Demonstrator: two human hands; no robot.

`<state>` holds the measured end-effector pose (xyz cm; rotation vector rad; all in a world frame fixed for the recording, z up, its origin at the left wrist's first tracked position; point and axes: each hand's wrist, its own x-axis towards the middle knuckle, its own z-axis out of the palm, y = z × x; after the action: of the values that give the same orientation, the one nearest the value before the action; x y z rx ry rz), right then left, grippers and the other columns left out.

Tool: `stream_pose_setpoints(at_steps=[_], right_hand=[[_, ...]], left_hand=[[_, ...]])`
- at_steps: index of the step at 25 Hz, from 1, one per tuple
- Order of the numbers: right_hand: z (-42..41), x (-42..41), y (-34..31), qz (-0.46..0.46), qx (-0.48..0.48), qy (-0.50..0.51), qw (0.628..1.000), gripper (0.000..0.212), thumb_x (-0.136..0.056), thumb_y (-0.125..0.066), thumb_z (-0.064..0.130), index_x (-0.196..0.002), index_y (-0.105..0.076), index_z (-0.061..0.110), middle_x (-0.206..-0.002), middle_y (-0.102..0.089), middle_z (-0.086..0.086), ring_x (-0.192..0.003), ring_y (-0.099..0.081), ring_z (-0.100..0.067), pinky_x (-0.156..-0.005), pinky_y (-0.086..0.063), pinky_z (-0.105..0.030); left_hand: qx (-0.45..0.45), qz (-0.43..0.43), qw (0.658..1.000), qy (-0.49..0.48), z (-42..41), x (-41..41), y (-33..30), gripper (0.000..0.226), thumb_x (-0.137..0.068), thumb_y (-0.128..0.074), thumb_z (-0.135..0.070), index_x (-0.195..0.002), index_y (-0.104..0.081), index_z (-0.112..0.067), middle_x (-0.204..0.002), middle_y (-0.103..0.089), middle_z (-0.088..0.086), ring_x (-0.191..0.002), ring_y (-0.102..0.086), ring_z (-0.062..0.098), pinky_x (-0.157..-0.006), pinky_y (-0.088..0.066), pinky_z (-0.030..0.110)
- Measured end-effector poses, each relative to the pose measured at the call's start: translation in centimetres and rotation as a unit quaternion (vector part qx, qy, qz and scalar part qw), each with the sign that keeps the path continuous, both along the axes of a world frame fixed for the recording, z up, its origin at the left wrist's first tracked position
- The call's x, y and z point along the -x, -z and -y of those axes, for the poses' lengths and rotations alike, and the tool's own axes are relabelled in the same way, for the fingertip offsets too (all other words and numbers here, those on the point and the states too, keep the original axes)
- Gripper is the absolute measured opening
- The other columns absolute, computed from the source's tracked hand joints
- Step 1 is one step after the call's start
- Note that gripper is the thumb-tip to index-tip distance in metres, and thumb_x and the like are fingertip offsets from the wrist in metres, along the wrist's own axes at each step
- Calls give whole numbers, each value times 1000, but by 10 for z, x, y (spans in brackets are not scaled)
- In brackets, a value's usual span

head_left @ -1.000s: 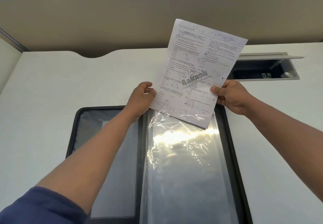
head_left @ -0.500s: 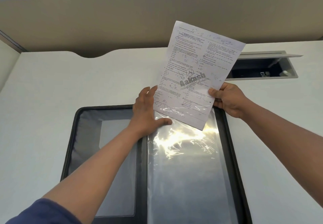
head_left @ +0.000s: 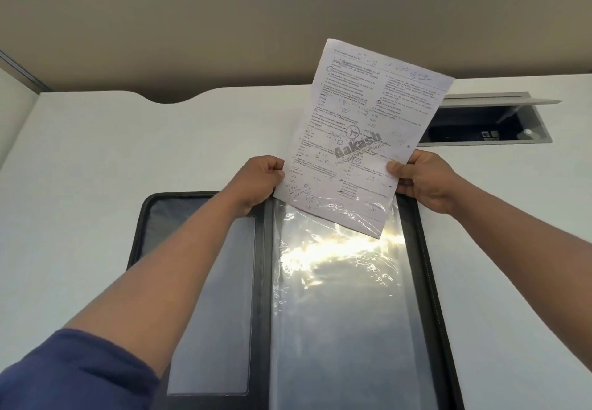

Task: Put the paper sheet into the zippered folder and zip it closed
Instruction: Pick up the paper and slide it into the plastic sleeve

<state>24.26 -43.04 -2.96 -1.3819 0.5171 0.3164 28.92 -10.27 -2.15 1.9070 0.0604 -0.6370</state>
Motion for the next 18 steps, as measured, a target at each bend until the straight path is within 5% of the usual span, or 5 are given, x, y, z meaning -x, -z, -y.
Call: stream_pose_setpoints(at_steps=[6, 9, 13, 15, 18], right_hand=[[7, 0, 0, -4, -11, -31, 999, 23, -96, -63, 3, -114, -71, 15, -112, -79, -2, -100, -76, -23, -72, -63, -31], [6, -1, -2, -5, 25, -44, 999, 23, -96, -64, 3, -111, -73, 17, -110, -79, 1, -99, -76, -22, -72, -64, -31], [2, -4, -8, 2, 63, -72, 995, 21, -95, -65, 4, -111, -73, 15, -107, -80, 3, -96, -77, -18, -69, -63, -29], [1, -5, -12, 7, 88, -94, 992, 20, -95, -66, 5, -110, -74, 15, -105, -80, 3, -95, -77, -18, -68, -63, -28], [-4, -3, -15, 5, 134, -141, 981, 16, -95, -67, 6, -105, -76, 16, -102, -81, 3, -93, -77, -19, -70, -63, -28]], left_hand=[[-52, -16, 995, 85, 5, -10, 2, 18, -100, -53, -6, -107, -69, -2, -113, -71, 25, -91, -65, 28, -94, -53, 46], [-49, -27, 993, 105, 2, -9, 1, 14, -97, -59, -5, -104, -69, 2, -106, -76, 15, -98, -72, 29, -97, -55, 42], [-128, 10, 979, 156, -4, -5, -8, 8, -86, -68, -8, -91, -71, -3, -84, -70, 1, -73, -60, 15, -76, -49, 33], [-129, 1, 978, 165, -7, -3, -11, 48, -81, -75, -14, -127, -63, -16, -114, -66, -7, -96, -60, 8, -87, -44, 30], [-141, 27, 972, 185, -8, 7, -9, 128, -66, -92, -32, -155, -1, -44, -144, -38, -8, -128, -39, 15, -105, -38, 38]])
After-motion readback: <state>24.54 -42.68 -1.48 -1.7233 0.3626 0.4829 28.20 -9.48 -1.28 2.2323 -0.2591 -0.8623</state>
